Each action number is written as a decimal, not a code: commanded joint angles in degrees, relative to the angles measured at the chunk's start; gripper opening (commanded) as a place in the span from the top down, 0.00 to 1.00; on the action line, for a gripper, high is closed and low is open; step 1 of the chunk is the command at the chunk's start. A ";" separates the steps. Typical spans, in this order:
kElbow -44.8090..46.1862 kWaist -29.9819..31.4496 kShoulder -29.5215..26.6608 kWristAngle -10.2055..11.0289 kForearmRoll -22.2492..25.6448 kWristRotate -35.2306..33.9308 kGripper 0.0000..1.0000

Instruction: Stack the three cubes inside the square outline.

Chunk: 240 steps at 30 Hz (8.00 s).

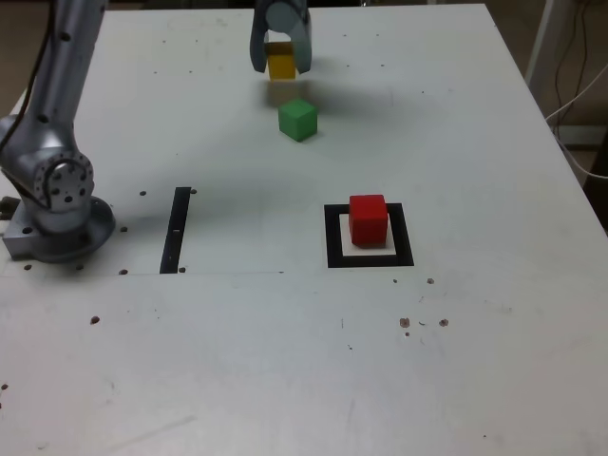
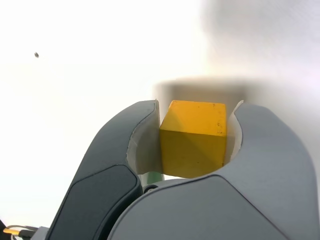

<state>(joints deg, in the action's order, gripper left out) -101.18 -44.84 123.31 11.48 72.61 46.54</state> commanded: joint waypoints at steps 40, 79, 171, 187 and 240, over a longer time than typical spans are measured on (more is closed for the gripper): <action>8.80 40.47 -13.78 -9.11 6.86 -36.82 0.70; 2.23 45.28 -2.63 -14.18 7.08 -40.98 0.67; 8.43 10.86 -2.69 -9.86 6.64 -46.36 0.01; 9.42 9.01 0.58 -11.89 5.89 -44.42 0.12; 10.40 19.38 -9.90 -11.31 7.58 -41.26 0.76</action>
<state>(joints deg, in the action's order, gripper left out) -90.43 -25.97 114.20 0.17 79.87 5.17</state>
